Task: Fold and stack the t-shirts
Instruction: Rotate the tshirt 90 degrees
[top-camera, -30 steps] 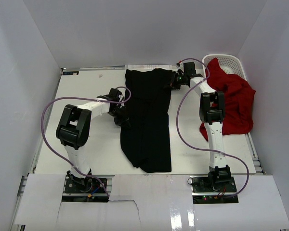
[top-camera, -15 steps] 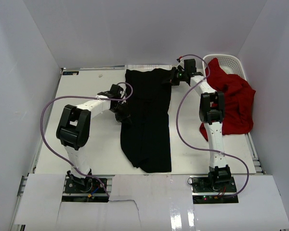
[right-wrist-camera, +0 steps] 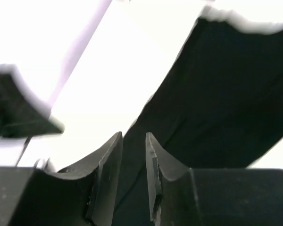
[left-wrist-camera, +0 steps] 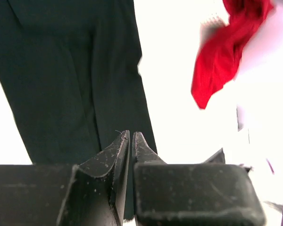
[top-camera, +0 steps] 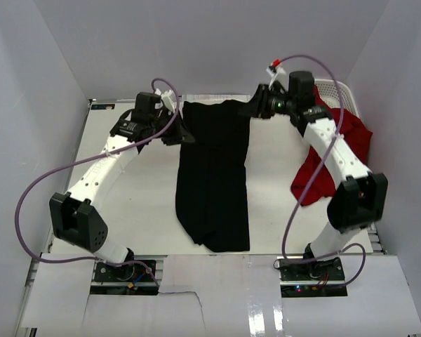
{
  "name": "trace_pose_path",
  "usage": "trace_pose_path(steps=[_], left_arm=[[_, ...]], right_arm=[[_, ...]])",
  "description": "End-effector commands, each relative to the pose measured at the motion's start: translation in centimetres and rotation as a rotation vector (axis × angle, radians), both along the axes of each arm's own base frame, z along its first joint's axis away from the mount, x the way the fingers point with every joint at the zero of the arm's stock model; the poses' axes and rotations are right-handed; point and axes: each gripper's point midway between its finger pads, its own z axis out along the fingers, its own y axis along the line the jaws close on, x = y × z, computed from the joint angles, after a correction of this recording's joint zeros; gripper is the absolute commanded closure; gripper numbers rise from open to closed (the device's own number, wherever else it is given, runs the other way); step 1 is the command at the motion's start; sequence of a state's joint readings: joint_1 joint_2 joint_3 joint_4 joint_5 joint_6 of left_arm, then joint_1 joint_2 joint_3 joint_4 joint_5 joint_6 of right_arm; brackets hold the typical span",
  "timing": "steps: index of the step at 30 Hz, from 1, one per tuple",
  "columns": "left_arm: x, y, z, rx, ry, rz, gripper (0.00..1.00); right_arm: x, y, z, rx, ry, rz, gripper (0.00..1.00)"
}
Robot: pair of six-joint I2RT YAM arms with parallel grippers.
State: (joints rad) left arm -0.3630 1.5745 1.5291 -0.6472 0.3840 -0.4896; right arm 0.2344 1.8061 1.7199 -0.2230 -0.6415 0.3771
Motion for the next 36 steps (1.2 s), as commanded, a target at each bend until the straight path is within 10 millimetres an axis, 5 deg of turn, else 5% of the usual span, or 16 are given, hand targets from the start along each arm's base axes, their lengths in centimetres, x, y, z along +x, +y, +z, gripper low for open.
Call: trace_pose_path(steps=[1,2,5,8,12,21,27,36], left_arm=[[-6.1,-0.9,-3.5,0.002,0.141,-0.139,0.81],[-7.9,-0.4,-6.2,0.037,0.198,-0.142,0.8],[-11.5,0.0,-9.2,0.098,0.247,-0.155,0.81],[-13.0,1.0,-10.9,0.126,0.279,-0.136,0.81],[-13.2,1.2,-11.7,0.133,0.283,-0.132,0.81],[-13.5,0.3,-13.0,0.116,0.317,-0.143,0.8],[-12.7,2.0,-13.5,0.184,0.323,-0.031,0.52],[-10.9,6.8,-11.3,0.143,0.242,0.158,0.12]], right_arm=[[-9.8,2.1,-7.8,-0.103,0.221,0.119,0.67],[-13.7,1.5,-10.8,-0.127,0.304,0.132,0.66],[-22.5,2.4,-15.0,-0.201,0.429,0.23,0.67],[-28.0,1.4,-16.6,-0.245,0.475,0.264,0.68],[-31.4,0.2,-16.6,-0.216,0.517,0.255,0.62],[-36.5,2.0,-18.0,-0.087,0.661,0.345,0.5],[-37.9,3.8,-19.9,-0.066,0.721,0.393,0.49],[-35.7,6.7,-21.3,-0.061,0.716,0.402,0.5]])
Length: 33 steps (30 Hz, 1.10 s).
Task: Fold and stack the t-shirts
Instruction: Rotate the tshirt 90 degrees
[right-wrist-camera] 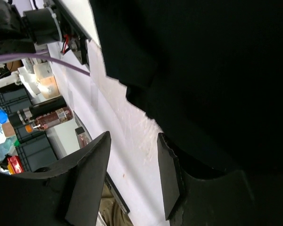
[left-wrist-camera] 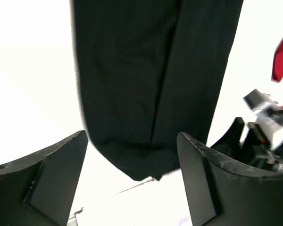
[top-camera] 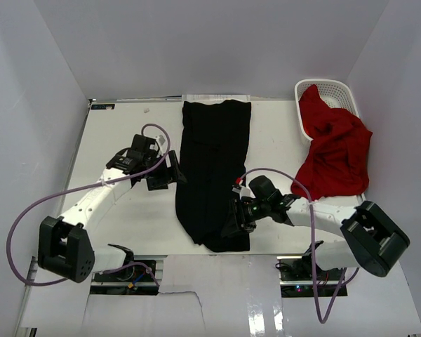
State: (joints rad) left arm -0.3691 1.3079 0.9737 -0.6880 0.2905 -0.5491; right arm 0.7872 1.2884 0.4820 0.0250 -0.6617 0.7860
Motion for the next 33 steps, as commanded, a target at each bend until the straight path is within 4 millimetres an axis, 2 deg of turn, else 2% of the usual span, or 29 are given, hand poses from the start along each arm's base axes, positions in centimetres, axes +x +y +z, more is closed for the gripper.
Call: trace_pose_path(steps=[1,9,15,23,25,29,32,33], left_arm=[[0.4,1.6,1.8,0.006,-0.087,0.058,0.12],[0.2,3.5,3.0,0.043,-0.126,0.117,0.12],[0.1,5.2,4.2,0.07,-0.163,0.176,0.12],[-0.2,6.8,4.6,0.084,-0.168,0.214,0.11],[-0.3,6.9,4.5,0.08,-0.164,0.214,0.11],[-0.3,7.1,4.3,0.077,-0.156,0.219,0.11],[-0.4,7.2,4.2,0.08,-0.155,0.217,0.11],[-0.4,7.3,4.2,0.08,-0.156,0.218,0.11]], right_arm=[[1.4,2.3,1.1,0.071,-0.034,0.014,0.5],[2.9,4.8,0.8,0.089,-0.044,0.022,0.5],[2.7,6.1,-0.3,0.09,-0.021,0.042,0.52],[2.5,7.2,-0.5,0.078,-0.033,0.055,0.54],[2.4,7.5,-0.6,0.076,-0.034,0.06,0.59],[2.5,8.4,-0.3,0.093,-0.041,0.076,0.81],[2.7,9.6,0.8,0.123,-0.055,0.095,0.92],[2.6,10.0,0.9,0.125,-0.054,0.105,0.92]])
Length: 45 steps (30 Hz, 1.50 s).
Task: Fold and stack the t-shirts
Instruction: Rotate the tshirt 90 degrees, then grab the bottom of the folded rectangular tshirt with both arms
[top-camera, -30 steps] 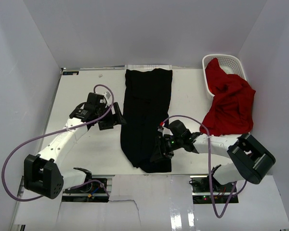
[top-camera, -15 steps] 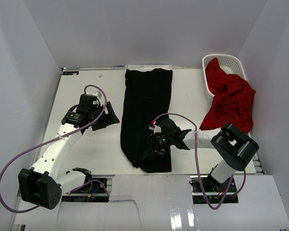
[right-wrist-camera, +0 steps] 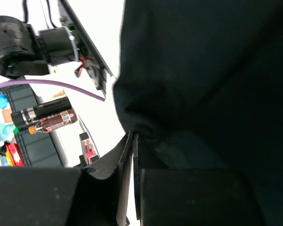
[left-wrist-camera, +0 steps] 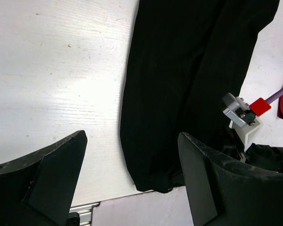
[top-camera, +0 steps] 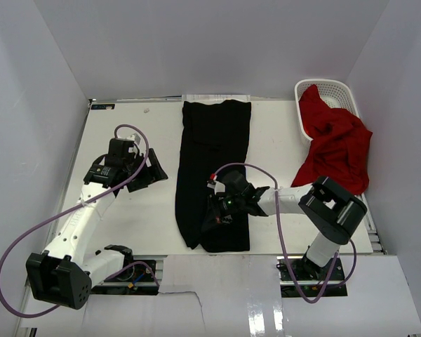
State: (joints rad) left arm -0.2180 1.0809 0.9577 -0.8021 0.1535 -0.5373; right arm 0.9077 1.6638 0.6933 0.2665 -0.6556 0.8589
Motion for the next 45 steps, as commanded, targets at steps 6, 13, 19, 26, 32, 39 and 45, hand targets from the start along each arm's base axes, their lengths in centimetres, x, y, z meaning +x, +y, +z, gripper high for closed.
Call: trace_pose_path(steps=[6,13,19,26,32,39,45], left_arm=[[-0.4,0.7,0.6,0.001,-0.02,-0.001,0.11],[-0.6,0.9,0.1,0.001,-0.001,-0.007,0.11],[-0.8,0.7,-0.4,-0.01,0.018,-0.017,0.11],[-0.9,0.1,-0.7,-0.037,0.033,-0.039,0.11],[-1.5,-0.3,-1.3,-0.047,0.063,-0.087,0.11],[-2.8,-1.3,-1.9,-0.094,0.097,-0.141,0.11],[-4.6,-1.7,-2.8,-0.126,0.149,-0.172,0.11]], right_arm=[[-0.5,4.7,2.7,0.102,-0.025,0.08,0.92],[-3.9,5.8,0.9,0.025,0.051,0.159,0.9],[-4.9,5.2,0.7,-0.055,0.026,0.173,0.9],[-4.5,3.2,1.5,-0.143,-0.033,0.151,0.9],[-4.2,1.9,0.9,-0.212,-0.075,0.154,0.9],[-4.6,0.7,-1.0,-0.276,-0.062,0.166,0.88],[-4.5,-0.1,-1.4,-0.326,-0.066,0.166,0.62]])
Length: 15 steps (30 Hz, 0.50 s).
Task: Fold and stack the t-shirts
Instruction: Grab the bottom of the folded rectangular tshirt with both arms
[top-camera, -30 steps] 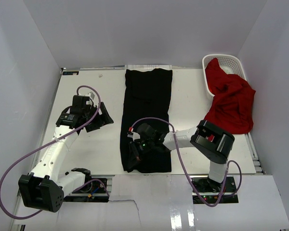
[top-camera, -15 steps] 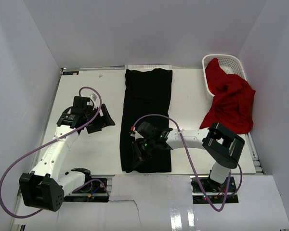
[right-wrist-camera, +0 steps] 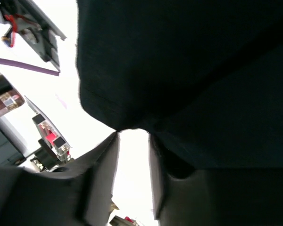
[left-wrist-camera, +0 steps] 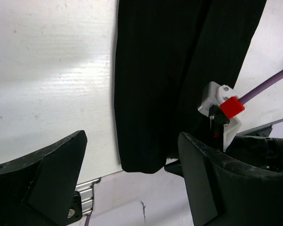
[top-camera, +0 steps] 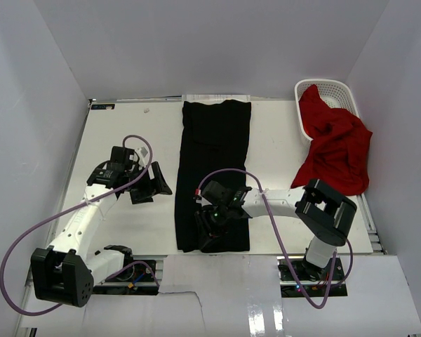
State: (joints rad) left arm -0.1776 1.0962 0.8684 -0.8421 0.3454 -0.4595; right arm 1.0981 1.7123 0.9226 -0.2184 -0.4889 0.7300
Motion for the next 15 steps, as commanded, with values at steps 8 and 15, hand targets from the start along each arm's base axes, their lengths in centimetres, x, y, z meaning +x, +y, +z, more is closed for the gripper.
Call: trace_pose_path(steps=[8,15], left_arm=[[-5.3,-1.7,-1.6,-0.158,0.134,-0.01,0.11],[-8.2,-2.9,-2.7,-0.243,0.189,-0.034,0.15]], right_arm=[[2.9,-2.9,2.8,-0.02,-0.106,-0.098,0.55],[4.5,-8.2,2.2,-0.098,-0.164,-0.221,0.57]])
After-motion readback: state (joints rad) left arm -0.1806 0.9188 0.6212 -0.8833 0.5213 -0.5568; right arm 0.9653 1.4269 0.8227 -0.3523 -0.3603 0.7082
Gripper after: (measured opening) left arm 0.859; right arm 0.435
